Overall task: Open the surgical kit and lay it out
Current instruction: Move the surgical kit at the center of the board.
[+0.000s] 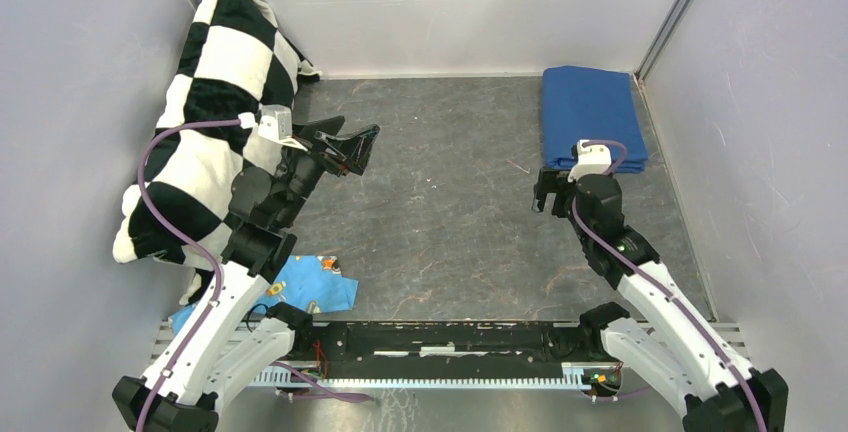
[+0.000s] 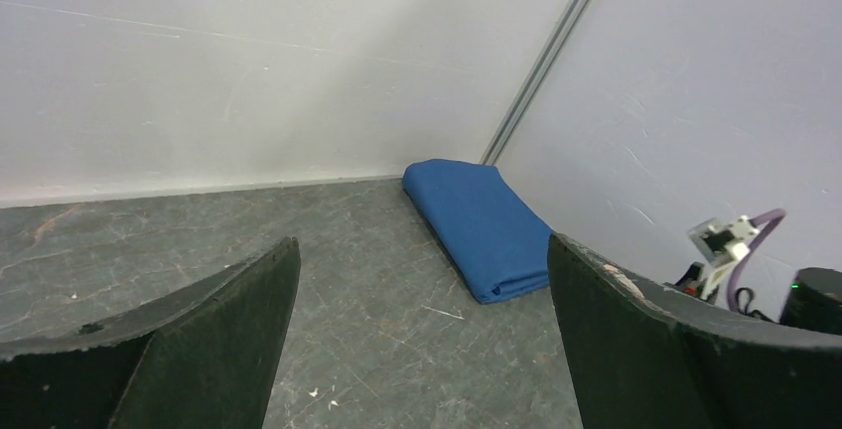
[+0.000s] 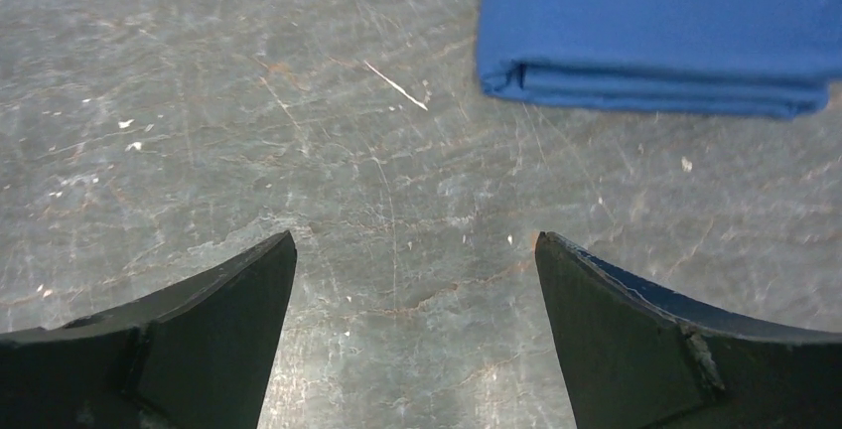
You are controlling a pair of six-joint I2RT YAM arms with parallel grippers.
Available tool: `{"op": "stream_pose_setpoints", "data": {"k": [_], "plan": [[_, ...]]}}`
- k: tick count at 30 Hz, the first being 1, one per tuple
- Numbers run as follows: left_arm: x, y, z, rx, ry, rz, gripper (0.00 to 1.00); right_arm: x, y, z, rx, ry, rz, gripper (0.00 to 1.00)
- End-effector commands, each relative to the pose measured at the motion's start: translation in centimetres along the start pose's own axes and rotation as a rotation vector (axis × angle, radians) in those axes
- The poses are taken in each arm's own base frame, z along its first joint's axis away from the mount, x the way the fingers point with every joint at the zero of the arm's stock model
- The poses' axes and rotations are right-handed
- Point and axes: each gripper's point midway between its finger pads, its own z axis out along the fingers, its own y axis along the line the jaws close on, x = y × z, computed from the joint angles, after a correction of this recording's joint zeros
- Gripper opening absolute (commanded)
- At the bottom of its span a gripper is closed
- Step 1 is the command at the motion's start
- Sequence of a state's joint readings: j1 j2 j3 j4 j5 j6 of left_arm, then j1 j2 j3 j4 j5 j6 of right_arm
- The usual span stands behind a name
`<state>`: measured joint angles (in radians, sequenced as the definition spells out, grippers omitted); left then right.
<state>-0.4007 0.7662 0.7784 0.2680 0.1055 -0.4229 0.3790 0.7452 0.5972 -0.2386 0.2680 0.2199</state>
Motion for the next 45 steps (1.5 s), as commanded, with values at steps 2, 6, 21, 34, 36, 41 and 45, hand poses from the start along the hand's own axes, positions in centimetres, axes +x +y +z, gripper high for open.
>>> {"op": "stream_pose_setpoints", "data": {"k": [2,6,21,34,36,41,45], "plan": [[-1.4,-0.3,0.4,0.015,-0.058,0.063,1.0,0.4,-1.4,2.8,0.125,-0.035,0.275,0.98],[-1.3,-0.5,0.5,0.027,-0.053,0.06,1.0,1.2,-2.6,5.2,0.1,-0.038,0.505,0.98],[-0.4,-1.2,0.6,0.06,-0.032,0.053,1.0,2.9,-9.9,10.4,0.295,-0.236,1.04,0.98],[1.3,-1.8,1.7,0.104,0.037,0.01,1.0,5.1,-13.2,14.5,0.267,-0.194,1.029,0.98],[1.6,-1.8,1.8,0.106,0.046,0.003,1.0,5.4,-13.4,15.4,0.246,-0.185,1.035,0.97],[2.4,-1.8,2.2,0.117,0.068,-0.019,1.0,6.8,-12.7,16.8,0.19,-0.133,1.073,0.91],[2.9,-1.7,2.4,0.117,0.086,-0.031,1.0,7.3,-12.9,16.7,0.181,-0.153,1.097,0.86]]}}
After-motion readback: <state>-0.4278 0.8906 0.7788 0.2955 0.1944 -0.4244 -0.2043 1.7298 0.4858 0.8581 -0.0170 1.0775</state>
